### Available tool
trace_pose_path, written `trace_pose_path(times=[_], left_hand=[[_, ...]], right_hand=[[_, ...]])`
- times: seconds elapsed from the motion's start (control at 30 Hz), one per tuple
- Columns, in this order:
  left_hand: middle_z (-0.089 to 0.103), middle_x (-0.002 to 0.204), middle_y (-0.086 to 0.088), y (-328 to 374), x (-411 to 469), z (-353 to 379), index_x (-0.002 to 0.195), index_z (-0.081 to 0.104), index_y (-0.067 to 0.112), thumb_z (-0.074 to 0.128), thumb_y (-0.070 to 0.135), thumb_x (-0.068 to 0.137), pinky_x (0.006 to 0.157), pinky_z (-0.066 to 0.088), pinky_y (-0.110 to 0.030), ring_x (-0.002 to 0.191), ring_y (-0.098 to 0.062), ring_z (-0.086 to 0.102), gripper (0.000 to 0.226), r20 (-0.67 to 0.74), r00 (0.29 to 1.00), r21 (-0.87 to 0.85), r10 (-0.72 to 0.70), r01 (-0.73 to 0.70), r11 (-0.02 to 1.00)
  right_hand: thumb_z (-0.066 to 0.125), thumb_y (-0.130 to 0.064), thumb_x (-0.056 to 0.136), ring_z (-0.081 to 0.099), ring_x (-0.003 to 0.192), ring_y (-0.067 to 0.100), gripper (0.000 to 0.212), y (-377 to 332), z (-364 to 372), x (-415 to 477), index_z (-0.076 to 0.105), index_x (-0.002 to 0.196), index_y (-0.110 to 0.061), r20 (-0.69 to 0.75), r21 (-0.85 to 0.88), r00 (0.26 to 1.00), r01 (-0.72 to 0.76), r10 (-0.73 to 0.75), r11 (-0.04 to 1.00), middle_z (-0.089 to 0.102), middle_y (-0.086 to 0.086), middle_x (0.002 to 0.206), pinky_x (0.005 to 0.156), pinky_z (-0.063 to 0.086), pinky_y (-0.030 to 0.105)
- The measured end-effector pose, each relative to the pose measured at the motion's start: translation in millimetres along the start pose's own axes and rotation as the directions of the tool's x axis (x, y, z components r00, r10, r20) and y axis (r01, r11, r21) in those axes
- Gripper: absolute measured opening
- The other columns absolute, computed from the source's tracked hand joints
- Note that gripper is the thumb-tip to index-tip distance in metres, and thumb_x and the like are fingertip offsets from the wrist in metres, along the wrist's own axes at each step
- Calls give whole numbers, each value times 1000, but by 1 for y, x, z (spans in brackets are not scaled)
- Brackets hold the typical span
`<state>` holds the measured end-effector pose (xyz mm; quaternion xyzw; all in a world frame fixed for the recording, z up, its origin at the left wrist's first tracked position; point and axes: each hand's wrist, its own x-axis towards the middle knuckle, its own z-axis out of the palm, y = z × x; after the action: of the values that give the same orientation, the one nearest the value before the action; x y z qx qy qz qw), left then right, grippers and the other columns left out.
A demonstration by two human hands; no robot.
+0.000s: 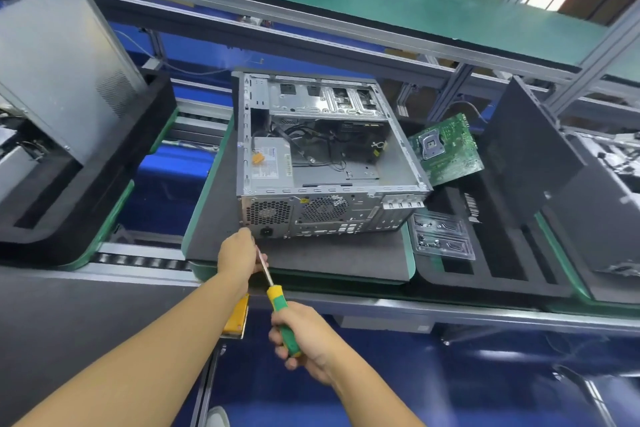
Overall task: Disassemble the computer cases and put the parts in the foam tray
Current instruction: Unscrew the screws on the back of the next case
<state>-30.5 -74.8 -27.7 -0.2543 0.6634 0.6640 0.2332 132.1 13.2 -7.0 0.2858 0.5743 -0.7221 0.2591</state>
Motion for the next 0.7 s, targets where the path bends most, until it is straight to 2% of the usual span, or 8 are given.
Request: trace_pose_path(times=[0.07, 0.17, 0.27, 0.33, 0.47, 0.57, 0.6, 0.7], left_hand=[[48, 58, -5, -5, -9, 12, 76, 52, 10, 41, 23, 97, 46, 49, -30, 49, -21, 49, 27, 50, 999, 81, 16, -20, 997], [45, 48, 0, -16, -30, 41, 70, 54, 12, 45, 22, 98, 43, 41, -25, 41, -17, 45, 31, 285, 958, 279, -34, -49, 959], [55, 53, 0, -23, -56, 84, 78, 64, 7, 51, 21, 101, 44, 47, -25, 46, -14, 56, 30, 575, 817, 389, -43, -227, 893], [66, 62, 1, -24, -72, 118, 86, 69, 7, 57, 13, 99, 50, 53, -24, 57, -12, 65, 19, 682, 731, 380, 1, -356, 854], [75, 73, -6, -23, -94, 193, 90, 74, 12, 66, 6, 90, 62, 59, -28, 63, -15, 68, 10, 696, 704, 410, 138, -549, 728], [73, 70, -1, -22, -95, 247, 90, 77, 13, 65, 6, 88, 57, 50, -14, 56, -8, 65, 14, 708, 660, 465, 253, -704, 537], [74, 76, -2, -22, -93, 264, 93, 77, 12, 64, 6, 89, 62, 50, -14, 64, -9, 67, 15, 717, 635, 483, 288, -750, 451], [72, 97, -6, -22, -85, 306, 98, 76, 13, 61, 6, 91, 85, 52, -29, 91, -24, 67, 18, 745, 589, 526, 313, -807, 269]], right_hand=[[53, -27, 87, 42, 52, 14, 10, 2, -25, -12, 48, 93, -20, -35, 55, 998, 49, -47, 997, 52, -1, 69, 44, 26, 24], [54, -24, 89, 38, 49, 14, 9, -3, -65, -29, 47, 88, -20, -127, 182, 982, 161, -139, 970, 50, 1, 66, 42, 22, 22], [56, -31, 85, 37, 46, 14, 13, -13, -105, -45, 49, 83, -20, -280, 275, 939, 278, -200, 921, 49, 2, 62, 40, 21, 19], [56, -38, 83, 37, 45, 14, 17, -21, -132, -58, 52, 80, -21, -396, 322, 896, 342, -203, 883, 49, 1, 61, 40, 22, 20], [50, -33, 96, 38, 44, 13, 19, -27, -183, -92, 51, 82, -20, -574, 402, 804, 444, -158, 800, 50, -1, 61, 38, 24, 21], [48, -31, 98, 38, 44, 13, 20, -24, -210, -119, 49, 81, -20, -651, 391, 748, 478, -130, 787, 50, -1, 60, 39, 25, 22], [48, -31, 97, 39, 45, 13, 19, -20, -217, -127, 49, 82, -20, -670, 363, 727, 495, -148, 790, 49, -1, 61, 39, 25, 22], [50, -31, 95, 40, 47, 15, 19, -10, -231, -149, 49, 83, -17, -706, 291, 683, 521, -187, 802, 50, 2, 63, 41, 27, 24]])
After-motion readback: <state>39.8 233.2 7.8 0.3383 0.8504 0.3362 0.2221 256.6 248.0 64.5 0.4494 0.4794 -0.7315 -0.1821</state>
